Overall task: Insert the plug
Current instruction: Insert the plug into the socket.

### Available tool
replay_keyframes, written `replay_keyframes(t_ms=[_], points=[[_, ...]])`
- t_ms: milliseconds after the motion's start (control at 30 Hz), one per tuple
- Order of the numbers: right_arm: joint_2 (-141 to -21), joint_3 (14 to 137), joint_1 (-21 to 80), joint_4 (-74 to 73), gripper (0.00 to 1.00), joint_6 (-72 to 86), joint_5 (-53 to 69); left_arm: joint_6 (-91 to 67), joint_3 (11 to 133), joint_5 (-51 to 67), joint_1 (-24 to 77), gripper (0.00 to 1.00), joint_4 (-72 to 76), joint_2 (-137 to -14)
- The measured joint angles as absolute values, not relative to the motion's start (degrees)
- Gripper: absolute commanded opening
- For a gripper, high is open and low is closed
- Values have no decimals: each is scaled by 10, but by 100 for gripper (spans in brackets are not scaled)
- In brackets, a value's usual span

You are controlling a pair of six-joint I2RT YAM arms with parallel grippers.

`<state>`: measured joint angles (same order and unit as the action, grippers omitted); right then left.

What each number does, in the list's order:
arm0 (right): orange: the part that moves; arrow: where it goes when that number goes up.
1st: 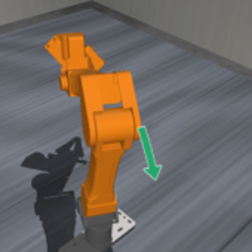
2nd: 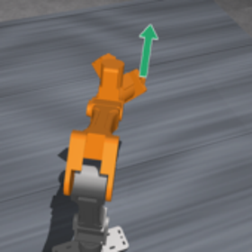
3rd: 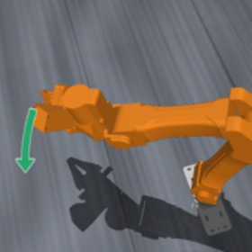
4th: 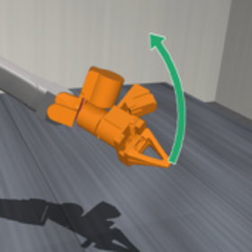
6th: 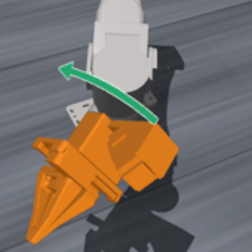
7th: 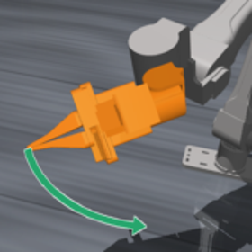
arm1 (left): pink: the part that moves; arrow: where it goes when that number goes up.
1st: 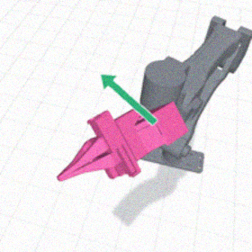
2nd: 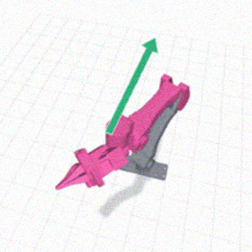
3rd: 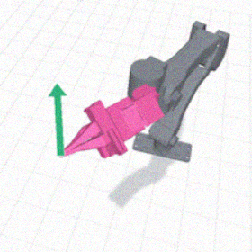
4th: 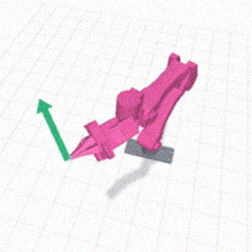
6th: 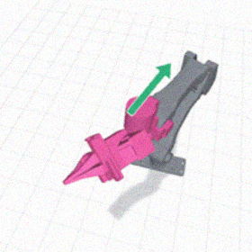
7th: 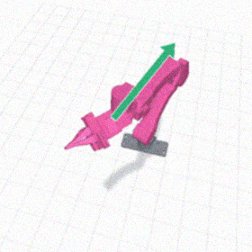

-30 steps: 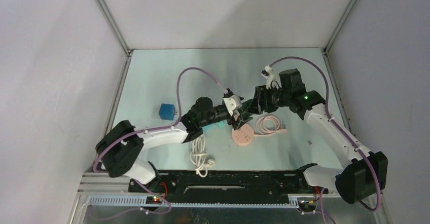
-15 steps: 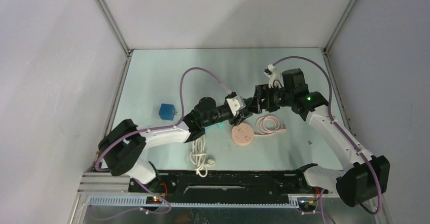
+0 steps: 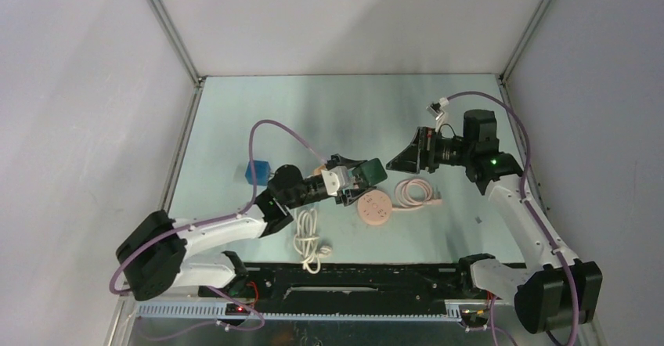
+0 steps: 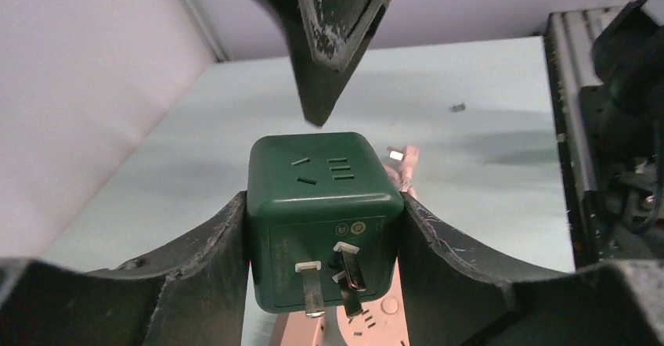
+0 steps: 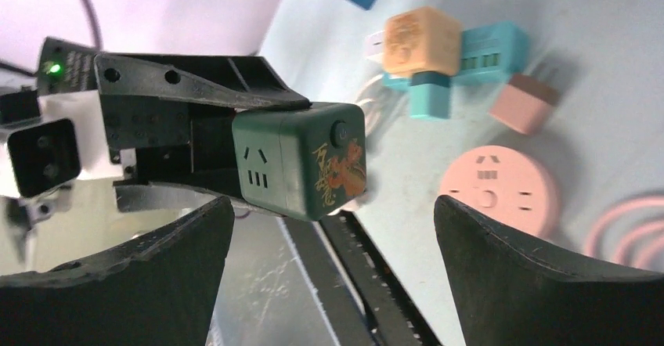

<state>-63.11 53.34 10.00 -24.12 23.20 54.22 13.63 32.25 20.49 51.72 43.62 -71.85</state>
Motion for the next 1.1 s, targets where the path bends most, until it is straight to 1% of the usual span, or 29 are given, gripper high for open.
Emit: replay_keyframes(t_ms=[167, 367, 633, 733, 867, 933, 1000, 1100], points=[[-633, 522, 107, -186, 100, 280, 613, 136, 322, 251, 517, 0, 455, -682], [-651, 522, 137, -138, 99, 317, 647, 136, 322, 276, 517, 0, 480, -664], [-671, 518, 178, -57, 94, 390, 668, 136, 322, 285, 517, 0, 492, -663], [-679, 517, 183, -32, 88, 408, 676, 136, 322, 286, 517, 0, 499, -663], [-686, 516, 187, -14, 85, 427, 684, 136, 320, 286, 517, 0, 513, -663], [-686, 514, 187, -6, 81, 436, 689, 136, 315, 285, 517, 0, 521, -663], [-686, 510, 187, 9, 74, 449, 695, 137, 314, 283, 517, 0, 522, -664], [-686, 503, 188, 34, 58, 472, 705, 142, 314, 280, 517, 0, 523, -663]])
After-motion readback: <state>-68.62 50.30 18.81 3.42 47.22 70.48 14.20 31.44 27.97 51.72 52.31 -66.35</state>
